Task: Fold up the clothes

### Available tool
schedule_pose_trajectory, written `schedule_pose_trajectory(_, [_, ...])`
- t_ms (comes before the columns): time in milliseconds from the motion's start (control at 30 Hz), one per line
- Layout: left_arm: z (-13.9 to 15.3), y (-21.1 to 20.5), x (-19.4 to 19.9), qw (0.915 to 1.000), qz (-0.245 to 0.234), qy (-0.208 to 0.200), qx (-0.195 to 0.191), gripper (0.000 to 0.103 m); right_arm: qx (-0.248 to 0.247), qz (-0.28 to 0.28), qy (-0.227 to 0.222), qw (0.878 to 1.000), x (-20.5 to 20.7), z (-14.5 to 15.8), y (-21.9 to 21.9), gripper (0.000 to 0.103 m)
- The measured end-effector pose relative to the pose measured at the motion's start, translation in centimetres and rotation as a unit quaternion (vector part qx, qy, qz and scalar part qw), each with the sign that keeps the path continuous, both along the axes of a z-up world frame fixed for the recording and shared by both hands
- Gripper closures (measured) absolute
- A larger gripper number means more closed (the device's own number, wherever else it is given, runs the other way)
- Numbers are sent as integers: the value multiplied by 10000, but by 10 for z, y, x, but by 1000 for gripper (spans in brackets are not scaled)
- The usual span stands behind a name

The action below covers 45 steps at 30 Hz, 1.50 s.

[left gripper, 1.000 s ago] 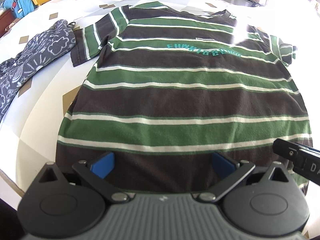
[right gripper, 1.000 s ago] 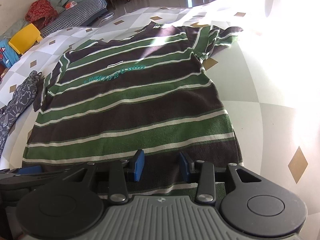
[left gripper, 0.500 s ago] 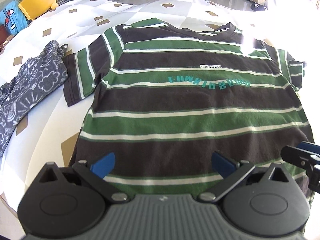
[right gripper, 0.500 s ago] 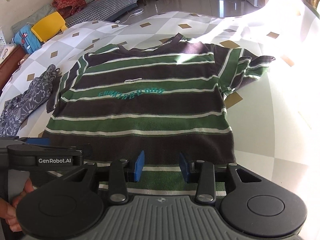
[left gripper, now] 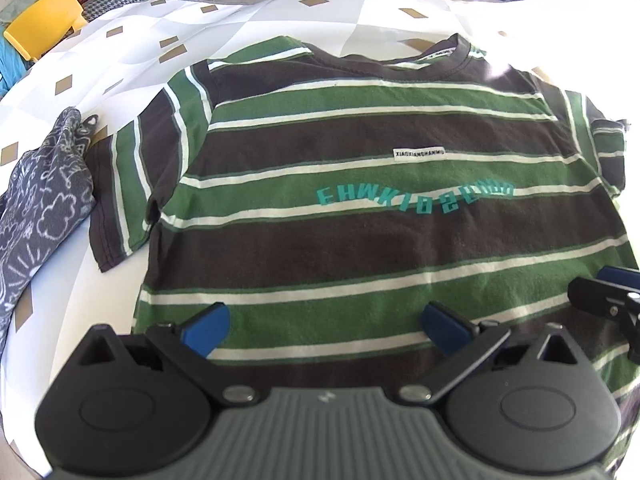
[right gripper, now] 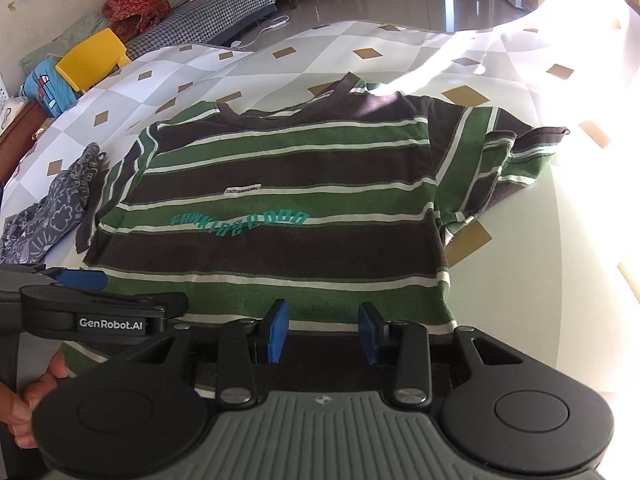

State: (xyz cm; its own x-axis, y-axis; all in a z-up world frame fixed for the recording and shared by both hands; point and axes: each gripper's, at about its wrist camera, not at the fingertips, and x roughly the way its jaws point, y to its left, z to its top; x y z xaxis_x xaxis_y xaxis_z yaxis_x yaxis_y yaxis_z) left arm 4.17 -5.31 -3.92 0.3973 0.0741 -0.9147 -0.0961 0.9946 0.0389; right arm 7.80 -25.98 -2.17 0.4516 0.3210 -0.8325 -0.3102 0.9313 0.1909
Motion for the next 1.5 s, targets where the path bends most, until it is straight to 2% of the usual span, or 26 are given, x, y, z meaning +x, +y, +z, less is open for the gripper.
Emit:
schedule_pose_trajectory(100, [-3,6,6,9999,63,66,-142,0,-21,-52,-1,10000,6,-3,-5,65])
schedule_pose_trajectory(367, [-6,13,23,9998,64,67,-164,0,-41,-105,-61,9999,16,-4,-13,66])
schedule_pose_trajectory(633, [-9,12,26,9998,102,5,-169,0,172,-463,97,9987,22,-2,-21,67])
schedule_pose_trajectory(867, [-11,11,35,9997,177,-38,-180,0,79,-801,-289,9963,26,10,-29,67])
schedule_pose_trajectory(1100, [-12,8,33,9992,326,60,-201,0,200,-1332,-212,9907,36,7,-48,67])
schedule_pose_trajectory(1333, [-9,9,32,9985,451,148,-259,0,256,-1517,-252,9878,47,8,-54,67])
schedule_pose_trajectory(1500, [-4,18,32,9964,677,213,-471,0,246,-1660,-362,9852,57,9,-57,67])
